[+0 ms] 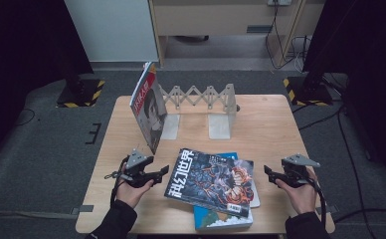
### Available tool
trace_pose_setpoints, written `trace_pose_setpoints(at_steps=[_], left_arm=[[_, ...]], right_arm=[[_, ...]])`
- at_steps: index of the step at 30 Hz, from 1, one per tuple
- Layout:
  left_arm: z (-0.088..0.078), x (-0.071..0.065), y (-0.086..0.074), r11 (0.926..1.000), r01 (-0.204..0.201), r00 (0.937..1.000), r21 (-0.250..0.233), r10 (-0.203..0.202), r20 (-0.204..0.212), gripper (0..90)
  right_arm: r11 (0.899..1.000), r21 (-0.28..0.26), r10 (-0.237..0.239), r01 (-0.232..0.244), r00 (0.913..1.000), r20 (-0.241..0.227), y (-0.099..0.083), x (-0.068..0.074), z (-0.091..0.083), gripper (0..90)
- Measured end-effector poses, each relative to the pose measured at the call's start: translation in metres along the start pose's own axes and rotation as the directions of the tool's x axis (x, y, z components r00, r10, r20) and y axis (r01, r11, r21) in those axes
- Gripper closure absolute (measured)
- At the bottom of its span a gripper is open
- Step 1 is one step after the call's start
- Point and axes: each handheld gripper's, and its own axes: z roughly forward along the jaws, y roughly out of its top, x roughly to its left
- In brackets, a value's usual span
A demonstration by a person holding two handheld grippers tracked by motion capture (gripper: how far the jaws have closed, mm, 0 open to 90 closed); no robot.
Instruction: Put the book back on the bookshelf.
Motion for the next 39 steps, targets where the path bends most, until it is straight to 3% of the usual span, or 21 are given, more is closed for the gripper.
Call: trace_pose_setpoints(at_steps=[4, 14, 22, 31, 38, 39], left_arm=[[0.005, -0.004, -0.005, 0.9994, 0.030, 0.9983, 0.015, -0.031, 0.050, 24.9], [0.011, -0.016, -0.014, 0.9964, 0.046, 0.9936, 0.071, -0.053, 0.100, 25.5], [0.014, -0.020, -0.019, 0.9932, 0.053, 0.9909, 0.103, -0.065, 0.118, 25.5], [0.017, -0.021, -0.023, 0.9893, 0.066, 0.9873, 0.130, -0.084, 0.135, 24.6], [0.021, -0.019, -0.026, 0.9824, 0.104, 0.9769, 0.155, -0.130, 0.169, 21.7], [0.023, -0.017, -0.027, 0.9790, 0.126, 0.9710, 0.160, -0.155, 0.182, 20.9]], right_arm=[[0.999, -0.033, 0.014, -0.015, 0.9994, -0.033, 0.005, 0.006, -0.005, 28.0], [0.999, -0.053, 0.004, -0.010, 0.9948, -0.102, 0.012, 0.023, -0.007, 27.7], [0.999, -0.038, 0.001, -0.007, 0.9894, -0.145, 0.012, 0.037, -0.002, 24.9], [1.000, -0.026, -0.005, 0.001, 0.9875, -0.158, 0.010, 0.043, 0.002, 23.7], [1.000, -0.004, -0.023, 0.022, 0.9844, -0.175, 0.006, 0.050, 0.007, 23.2], [1.000, 0.007, -0.019, 0.021, 0.9837, -0.179, 0.005, 0.053, 0.009, 23.2]])
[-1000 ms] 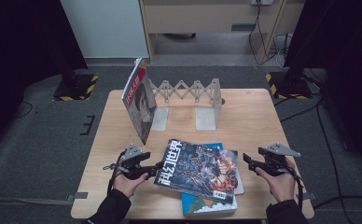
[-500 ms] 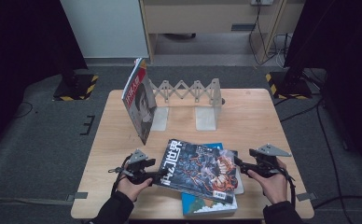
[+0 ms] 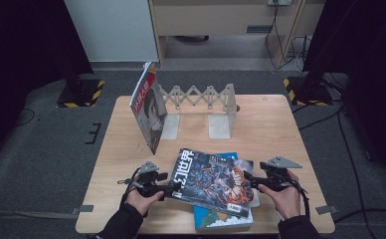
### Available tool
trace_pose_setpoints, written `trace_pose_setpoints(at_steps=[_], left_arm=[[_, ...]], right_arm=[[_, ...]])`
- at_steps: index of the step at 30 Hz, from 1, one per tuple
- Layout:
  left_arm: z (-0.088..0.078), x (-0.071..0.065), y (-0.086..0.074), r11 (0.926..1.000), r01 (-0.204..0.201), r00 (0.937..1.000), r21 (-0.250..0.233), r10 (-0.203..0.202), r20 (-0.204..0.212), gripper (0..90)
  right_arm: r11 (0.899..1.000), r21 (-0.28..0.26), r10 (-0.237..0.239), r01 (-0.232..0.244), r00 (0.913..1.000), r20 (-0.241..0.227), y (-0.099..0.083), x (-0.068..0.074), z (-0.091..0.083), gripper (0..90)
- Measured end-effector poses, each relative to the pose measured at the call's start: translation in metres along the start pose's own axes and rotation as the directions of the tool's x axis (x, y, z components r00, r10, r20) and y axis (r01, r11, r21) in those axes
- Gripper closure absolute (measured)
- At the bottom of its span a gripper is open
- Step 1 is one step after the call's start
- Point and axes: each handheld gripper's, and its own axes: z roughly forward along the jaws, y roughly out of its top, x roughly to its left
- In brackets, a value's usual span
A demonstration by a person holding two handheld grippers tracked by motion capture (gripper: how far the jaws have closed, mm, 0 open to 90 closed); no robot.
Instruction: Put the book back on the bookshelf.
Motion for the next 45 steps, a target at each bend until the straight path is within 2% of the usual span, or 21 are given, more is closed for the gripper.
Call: trace_pose_setpoints(at_steps=[4, 9, 11, 16, 18, 20, 23, 24, 27, 30, 33, 37, 40, 45], left_arm=[[0.005, 0.003, -0.001, 0.9990, 0.043, 0.9980, 0.007, -0.044, 0.046, 19.8], [0.012, 0.000, 0.001, 0.9991, 0.037, 0.9941, 0.022, -0.039, 0.101, 19.8], [0.013, -0.001, 0.001, 0.9993, 0.028, 0.9936, 0.026, -0.030, 0.109, 20.0], [0.011, -0.002, 0.002, 0.9990, 0.032, 0.9928, 0.029, -0.036, 0.114, 23.2], [0.008, -0.002, 0.004, 0.9992, 0.035, 0.9937, 0.019, -0.037, 0.106, 27.1], [0.005, -0.001, 0.005, 0.9982, 0.054, 0.9921, 0.026, -0.057, 0.112, 33.1], [0.001, -0.002, 0.005, 0.9976, 0.062, 0.9910, 0.029, -0.065, 0.117, 38.7], [-0.002, -0.002, 0.006, 0.9981, 0.062, 0.9906, 0.008, -0.062, 0.122, 41.1], [-0.006, -0.002, 0.008, 0.9960, 0.082, 0.9838, -0.034, -0.076, 0.163, 42.4], [-0.006, -0.003, 0.008, 0.9985, 0.048, 0.9902, -0.028, -0.044, 0.133, 45.2], [-0.003, -0.002, 0.010, 0.9981, 0.057, 0.9889, -0.025, -0.053, 0.139, 48.8], [0.003, -0.001, 0.017, 0.9982, 0.037, 0.9925, -0.048, -0.031, 0.118, 51.0], [0.007, 0.002, 0.022, 0.9974, 0.051, 0.9924, -0.051, -0.045, 0.114, 56.9], [0.013, 0.005, 0.027, 0.9983, 0.039, 0.9954, -0.043, -0.036, 0.089, 56.9]], right_arm=[[1.000, 0.016, -0.004, 0.005, 1.0000, -0.006, -0.002, 0.002, 0.003, 22.8], [0.999, 0.036, -0.004, 0.004, 0.9999, -0.013, -0.004, 0.003, 0.007, 22.5], [0.999, 0.044, -0.011, 0.012, 0.9999, -0.013, -0.005, 0.003, 0.008, 22.3], [0.999, 0.045, -0.002, 0.003, 0.9999, -0.017, -0.006, 0.003, 0.009, 22.2], [0.999, 0.043, 0.003, -0.002, 0.9998, -0.020, -0.006, 0.002, 0.009, 22.1], [0.999, 0.042, 0.010, -0.010, 0.9997, -0.021, -0.007, 0.002, 0.009, 22.0], [0.999, 0.035, 0.016, -0.015, 0.9996, -0.023, -0.008, 0.001, 0.010, 21.9], [0.999, 0.034, 0.019, -0.018, 0.9995, -0.024, -0.008, 0.000, 0.010, 21.9], [0.999, 0.029, 0.026, -0.026, 0.9994, -0.024, -0.009, 0.000, 0.010, 22.0], [0.999, 0.027, 0.038, -0.037, 0.9990, -0.026, -0.010, 0.000, 0.010, 22.0], [0.999, 0.026, 0.037, -0.036, 0.9990, -0.026, -0.010, 0.000, 0.010, 22.0], [0.999, 0.022, 0.032, -0.031, 0.9992, -0.025, -0.010, 0.000, 0.012, 22.0], [0.999, 0.016, 0.031, -0.031, 0.9992, -0.023, -0.009, 0.001, 0.013, 22.0], [0.999, 0.015, 0.036, -0.036, 0.9992, -0.014, -0.008, 0.002, 0.014, 21.2]])
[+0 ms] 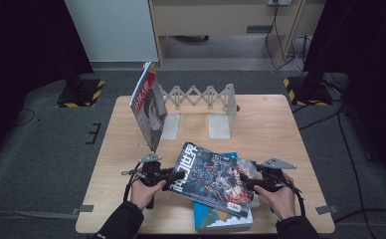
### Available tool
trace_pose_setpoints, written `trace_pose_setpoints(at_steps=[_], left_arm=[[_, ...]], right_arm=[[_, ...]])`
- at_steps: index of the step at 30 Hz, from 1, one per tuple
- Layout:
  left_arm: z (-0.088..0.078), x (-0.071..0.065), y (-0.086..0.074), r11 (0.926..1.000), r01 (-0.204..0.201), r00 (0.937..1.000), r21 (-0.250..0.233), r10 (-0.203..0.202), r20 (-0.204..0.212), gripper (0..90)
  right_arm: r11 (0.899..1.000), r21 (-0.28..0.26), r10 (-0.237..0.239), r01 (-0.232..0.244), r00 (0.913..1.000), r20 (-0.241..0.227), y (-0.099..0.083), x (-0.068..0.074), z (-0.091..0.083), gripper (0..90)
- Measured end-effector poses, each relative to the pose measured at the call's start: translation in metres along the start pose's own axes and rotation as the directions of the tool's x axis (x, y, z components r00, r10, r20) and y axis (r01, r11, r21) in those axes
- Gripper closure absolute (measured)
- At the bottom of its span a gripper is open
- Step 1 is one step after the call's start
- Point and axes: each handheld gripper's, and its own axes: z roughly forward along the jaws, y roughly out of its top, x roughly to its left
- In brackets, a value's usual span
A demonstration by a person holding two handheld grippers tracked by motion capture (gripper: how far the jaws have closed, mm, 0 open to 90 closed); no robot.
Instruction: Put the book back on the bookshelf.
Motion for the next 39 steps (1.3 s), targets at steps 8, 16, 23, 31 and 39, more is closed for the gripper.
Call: trace_pose_setpoints(at_steps=[8, 16, 23, 31, 39], left_arm=[[0.002, 0.001, -0.002, 0.9998, -0.019, 0.9983, 0.011, 0.019, -0.056, 45.4], [-0.014, -0.003, -0.013, 0.9994, -0.025, 0.9957, 0.023, 0.027, -0.088, 35.9], [-0.022, -0.003, -0.022, 0.9992, 0.007, 0.9956, 0.038, -0.004, -0.093, 29.1], [-0.011, -0.003, -0.026, 0.9971, 0.056, 0.9979, 0.052, -0.054, -0.034, 24.2], [-0.004, -0.001, -0.027, 0.9855, 0.140, 0.9865, 0.096, -0.147, 0.073, 29.8]], right_arm=[[1.000, -0.009, -0.004, 0.004, 0.9999, 0.017, 0.000, 0.000, -0.001, 21.5], [1.000, -0.004, -0.014, 0.014, 0.9996, 0.024, 0.000, -0.001, -0.004, 22.0], [1.000, -0.003, -0.012, 0.012, 0.9996, 0.024, -0.001, -0.001, -0.005, 21.9], [1.000, -0.003, -0.012, 0.012, 0.9996, 0.024, -0.001, -0.001, -0.005, 21.6], [1.000, -0.002, -0.005, 0.005, 0.9998, 0.020, -0.002, -0.001, -0.005, 21.6]])
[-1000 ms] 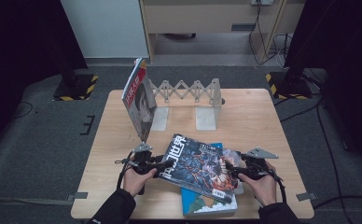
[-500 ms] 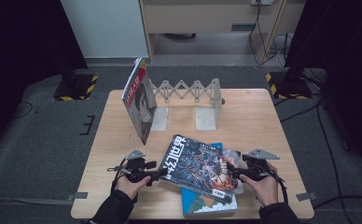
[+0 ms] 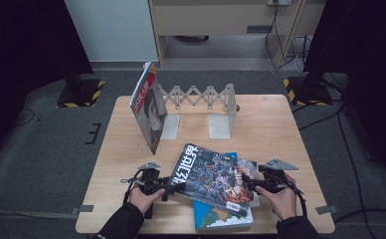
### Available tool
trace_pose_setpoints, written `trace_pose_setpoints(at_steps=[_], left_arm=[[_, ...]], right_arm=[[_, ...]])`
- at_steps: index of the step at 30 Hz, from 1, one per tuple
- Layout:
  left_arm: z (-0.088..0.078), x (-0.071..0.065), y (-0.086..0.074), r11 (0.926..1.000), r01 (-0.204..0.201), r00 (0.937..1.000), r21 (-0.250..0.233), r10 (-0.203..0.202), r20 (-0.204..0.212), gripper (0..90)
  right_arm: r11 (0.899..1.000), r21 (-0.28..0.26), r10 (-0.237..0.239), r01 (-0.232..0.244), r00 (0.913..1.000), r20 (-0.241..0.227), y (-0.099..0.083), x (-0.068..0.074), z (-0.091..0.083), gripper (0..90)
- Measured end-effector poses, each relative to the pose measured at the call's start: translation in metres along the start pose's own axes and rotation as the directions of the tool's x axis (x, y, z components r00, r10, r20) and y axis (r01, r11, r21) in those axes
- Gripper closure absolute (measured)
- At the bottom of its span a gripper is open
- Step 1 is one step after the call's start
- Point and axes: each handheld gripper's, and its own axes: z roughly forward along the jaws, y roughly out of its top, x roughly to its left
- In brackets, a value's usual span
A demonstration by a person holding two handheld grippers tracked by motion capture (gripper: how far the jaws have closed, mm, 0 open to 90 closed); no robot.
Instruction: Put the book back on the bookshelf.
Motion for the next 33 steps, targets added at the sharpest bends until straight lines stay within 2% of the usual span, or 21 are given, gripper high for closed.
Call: trace_pose_setpoints(at_steps=[4, 6, 7, 8, 10, 13, 16, 21, 23, 26, 33], left_arm=[[-0.006, -0.005, 0.003, 0.9996, -0.028, 0.9993, -0.007, 0.028, -0.024, 36.4], [-0.012, -0.008, 0.005, 0.9985, -0.035, 0.9993, -0.043, 0.034, -0.013, 40.5], [-0.012, -0.008, 0.005, 0.9985, -0.035, 0.9993, -0.043, 0.034, -0.013, 42.8], [-0.018, -0.012, 0.008, 0.9947, -0.021, 0.9996, -0.101, 0.023, 0.014, 43.8], [-0.020, -0.016, 0.011, 0.9895, -0.020, 0.9988, -0.143, 0.026, 0.041, 44.1], [-0.018, -0.016, 0.014, 0.9908, 0.000, 0.9969, -0.135, 0.011, 0.077, 44.7], [-0.012, -0.014, 0.014, 0.9940, 0.020, 0.9970, -0.108, -0.012, 0.077, 46.9], [-0.007, -0.012, 0.018, 0.9950, 0.018, 0.9975, -0.098, -0.011, 0.070, 50.2], [-0.005, -0.012, 0.019, 0.9953, 0.038, 0.9968, -0.089, -0.031, 0.073, 53.3], [-0.007, -0.013, 0.020, 0.9938, 0.058, 0.9952, -0.095, -0.051, 0.084, 57.8], [-0.012, -0.020, 0.027, 0.9908, 0.078, 0.9936, -0.110, -0.068, 0.090, 64.9]], right_arm=[[1.000, 0.000, 0.002, -0.002, 1.0000, -0.003, 0.000, 0.000, 0.000, 21.6], [1.000, -0.001, 0.002, -0.002, 1.0000, -0.001, 0.000, 0.000, 0.000, 21.6], [1.000, -0.002, 0.001, -0.001, 1.0000, 0.001, 0.000, -0.001, 0.000, 21.7], [1.000, -0.001, 0.000, 0.000, 1.0000, 0.002, -0.001, -0.001, 0.000, 21.7], [1.000, -0.002, 0.002, -0.002, 1.0000, 0.001, -0.001, -0.002, 0.000, 21.7], [1.000, -0.005, 0.006, -0.006, 1.0000, 0.003, -0.001, -0.002, 0.000, 21.7], [1.000, -0.006, 0.004, -0.004, 1.0000, 0.002, -0.001, -0.002, 0.000, 21.7], [1.000, -0.006, 0.007, -0.007, 1.0000, 0.000, -0.002, -0.003, 0.000, 21.7], [1.000, -0.003, 0.004, -0.004, 1.0000, 0.000, -0.001, -0.003, 0.000, 21.7], [1.000, -0.003, 0.001, -0.001, 1.0000, 0.000, -0.001, -0.003, 0.000, 21.8], [1.000, -0.001, 0.006, -0.006, 1.0000, -0.004, -0.001, -0.004, 0.000, 22.1]])
